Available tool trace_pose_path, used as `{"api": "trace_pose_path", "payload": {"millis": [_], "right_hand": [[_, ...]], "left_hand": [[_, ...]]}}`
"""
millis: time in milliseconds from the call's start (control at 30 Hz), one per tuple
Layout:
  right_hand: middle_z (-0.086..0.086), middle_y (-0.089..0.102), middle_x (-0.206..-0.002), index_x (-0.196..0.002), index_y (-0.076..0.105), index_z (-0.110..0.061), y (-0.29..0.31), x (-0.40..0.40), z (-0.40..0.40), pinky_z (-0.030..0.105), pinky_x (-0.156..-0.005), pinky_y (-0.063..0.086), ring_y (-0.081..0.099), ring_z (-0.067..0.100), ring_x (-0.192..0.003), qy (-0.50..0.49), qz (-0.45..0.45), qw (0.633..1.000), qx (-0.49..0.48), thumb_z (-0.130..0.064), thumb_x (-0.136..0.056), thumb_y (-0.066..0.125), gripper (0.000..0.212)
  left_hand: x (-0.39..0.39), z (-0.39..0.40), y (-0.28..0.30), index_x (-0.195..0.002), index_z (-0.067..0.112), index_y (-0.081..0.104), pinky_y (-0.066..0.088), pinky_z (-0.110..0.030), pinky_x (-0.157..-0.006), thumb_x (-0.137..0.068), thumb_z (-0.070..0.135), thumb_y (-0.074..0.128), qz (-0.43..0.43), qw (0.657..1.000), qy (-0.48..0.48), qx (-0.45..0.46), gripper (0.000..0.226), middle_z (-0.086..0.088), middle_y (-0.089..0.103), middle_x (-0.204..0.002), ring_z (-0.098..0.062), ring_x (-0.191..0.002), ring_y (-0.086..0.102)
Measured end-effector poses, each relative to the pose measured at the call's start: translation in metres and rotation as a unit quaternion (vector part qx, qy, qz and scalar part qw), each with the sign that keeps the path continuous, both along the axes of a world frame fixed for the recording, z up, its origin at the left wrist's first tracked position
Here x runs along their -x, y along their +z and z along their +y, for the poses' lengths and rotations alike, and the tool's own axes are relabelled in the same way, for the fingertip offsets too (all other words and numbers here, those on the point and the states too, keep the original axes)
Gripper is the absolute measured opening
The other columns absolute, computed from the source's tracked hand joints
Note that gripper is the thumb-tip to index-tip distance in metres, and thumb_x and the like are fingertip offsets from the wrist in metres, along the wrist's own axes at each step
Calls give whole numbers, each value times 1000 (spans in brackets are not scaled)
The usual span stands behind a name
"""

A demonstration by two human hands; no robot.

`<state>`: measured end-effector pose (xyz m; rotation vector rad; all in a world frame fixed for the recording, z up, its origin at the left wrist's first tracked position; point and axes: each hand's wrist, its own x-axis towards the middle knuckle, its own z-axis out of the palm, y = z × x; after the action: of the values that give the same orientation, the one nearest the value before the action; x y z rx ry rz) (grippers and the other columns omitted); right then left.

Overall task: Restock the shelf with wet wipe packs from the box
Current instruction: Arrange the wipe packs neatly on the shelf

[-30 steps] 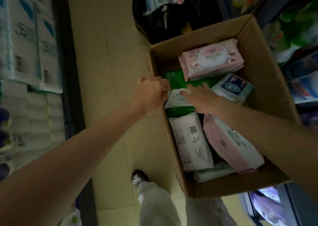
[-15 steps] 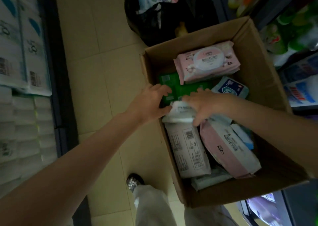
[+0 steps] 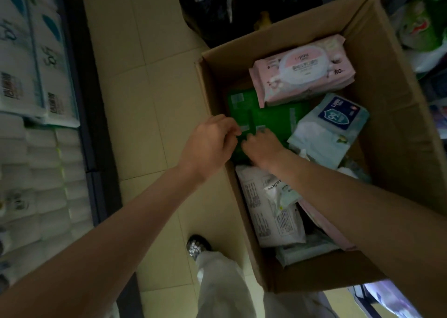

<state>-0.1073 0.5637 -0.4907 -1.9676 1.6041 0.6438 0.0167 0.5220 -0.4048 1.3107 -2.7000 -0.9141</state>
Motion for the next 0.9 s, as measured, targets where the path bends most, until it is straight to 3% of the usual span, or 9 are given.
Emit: {"api": "trace_pose_path", "payload": {"millis": [133,267,433,500,567,633,700,767,900], "right_hand": [[12,59,-115,-110,59,-6,11,7,-4,35,-85,44,57,28,-109,-96,-16,995,-7,-1,-90,50,23],[14,62,-108,-107,57,-3,58,57,-23,34,-83,51,61,27,-97,-249,-194,948,-38,-10,-82,65,27],[1,70,-106,-107,64,-11,121,98,-35,27,-87,55,67,14,-97,-347,-463,805,-133,-10,-83,64,24],[-3,70,-106,-108,64,-16,116,104,-42,22,-86,55,67,9,-98,-420,-547,710,-145,-15,-88,57,21],[4,67,-113,-117,60,-12,90,106,-51,25,-90,53,65,14,-105,-487,-538,680,-108,-15,-92,54,27],[16,63,-116,-118,57,-4,57,97,-54,36,-93,51,62,26,-105,-430,-397,809,-61,-8,-92,54,27],[18,59,-116,-114,55,-6,21,78,-48,41,-92,49,58,32,-102,-223,-205,951,-59,-5,-92,48,24],[14,53,-127,-125,49,-10,5,58,-44,37,-96,43,51,32,-115,-70,-105,991,-40,-7,-96,40,30],[9,47,-139,-133,44,-14,-7,40,-44,36,-98,41,45,26,-127,121,28,992,21,-12,-99,38,35]], "left_hand": [[-2,-2,0,-102,6,65,36,-23,-77,-87,5,51,2,999,33,-1,21,-10,65,-100,-23,-95,57],[6,-7,0,-130,11,50,38,-28,-91,-86,21,58,-3,999,25,-19,46,-8,60,-122,-24,-112,52],[21,-24,17,-106,15,53,50,-43,-89,-76,21,74,105,974,109,-171,37,-3,64,-106,-20,-101,60],[24,-32,25,-95,20,51,55,-35,-83,-76,17,74,144,957,163,-194,29,6,63,-97,-10,-92,63],[24,-39,33,-107,18,51,55,-16,-71,-81,16,70,193,936,220,-195,33,10,63,-98,6,-80,62],[23,-44,39,-121,11,46,50,-5,-64,-84,13,65,236,911,282,-186,42,11,62,-99,15,-72,59],[19,-47,39,-116,13,43,48,-3,-61,-85,9,63,255,899,310,-174,37,16,57,-92,19,-69,57],[15,-47,34,-116,7,46,49,-4,-65,-84,9,64,247,904,308,-167,37,10,59,-97,12,-78,58],[9,-42,30,-116,6,48,50,-4,-65,-84,9,65,238,907,302,-172,36,11,58,-94,7,-81,57]]}}
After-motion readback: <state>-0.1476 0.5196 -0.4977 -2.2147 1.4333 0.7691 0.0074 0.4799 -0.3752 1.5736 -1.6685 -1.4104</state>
